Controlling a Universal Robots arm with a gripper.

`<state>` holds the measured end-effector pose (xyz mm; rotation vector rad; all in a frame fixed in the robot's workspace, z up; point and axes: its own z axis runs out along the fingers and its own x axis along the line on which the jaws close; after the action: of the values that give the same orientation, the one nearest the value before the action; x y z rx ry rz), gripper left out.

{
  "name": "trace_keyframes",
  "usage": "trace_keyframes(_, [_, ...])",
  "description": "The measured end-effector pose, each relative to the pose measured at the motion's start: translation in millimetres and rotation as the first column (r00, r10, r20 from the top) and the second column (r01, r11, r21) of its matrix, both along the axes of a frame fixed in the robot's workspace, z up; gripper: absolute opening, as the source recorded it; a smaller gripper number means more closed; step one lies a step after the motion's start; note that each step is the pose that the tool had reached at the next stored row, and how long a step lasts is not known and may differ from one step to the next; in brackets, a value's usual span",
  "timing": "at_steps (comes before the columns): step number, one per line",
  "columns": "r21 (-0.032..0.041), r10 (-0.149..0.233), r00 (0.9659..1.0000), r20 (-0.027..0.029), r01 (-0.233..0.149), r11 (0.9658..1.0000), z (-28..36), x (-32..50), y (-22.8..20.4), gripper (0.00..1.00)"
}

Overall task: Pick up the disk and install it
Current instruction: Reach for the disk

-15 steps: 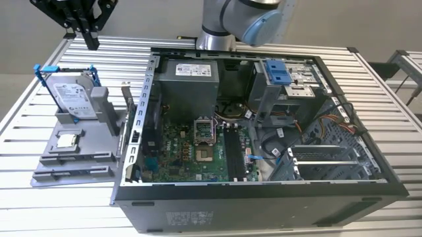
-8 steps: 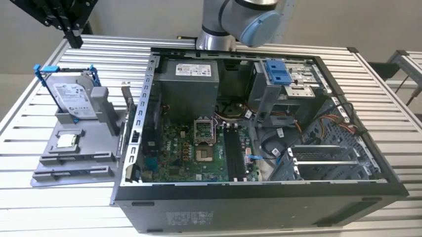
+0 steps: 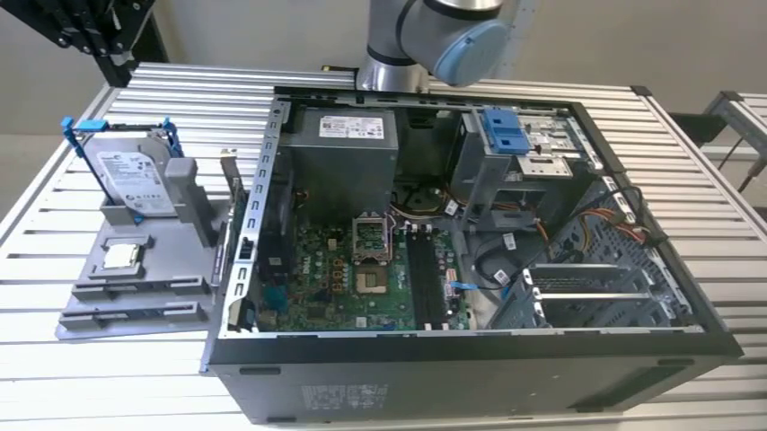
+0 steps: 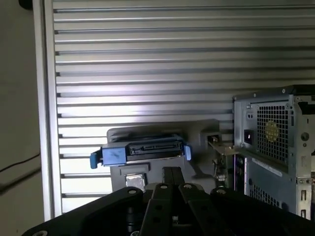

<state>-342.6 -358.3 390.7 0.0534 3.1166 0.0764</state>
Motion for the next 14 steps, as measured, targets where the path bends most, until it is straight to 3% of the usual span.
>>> trace_keyframes(14, [0.0,0.062,0.9981,0.0001,-0.062,0.9981,-2.7,-27.6,0.4,0.0])
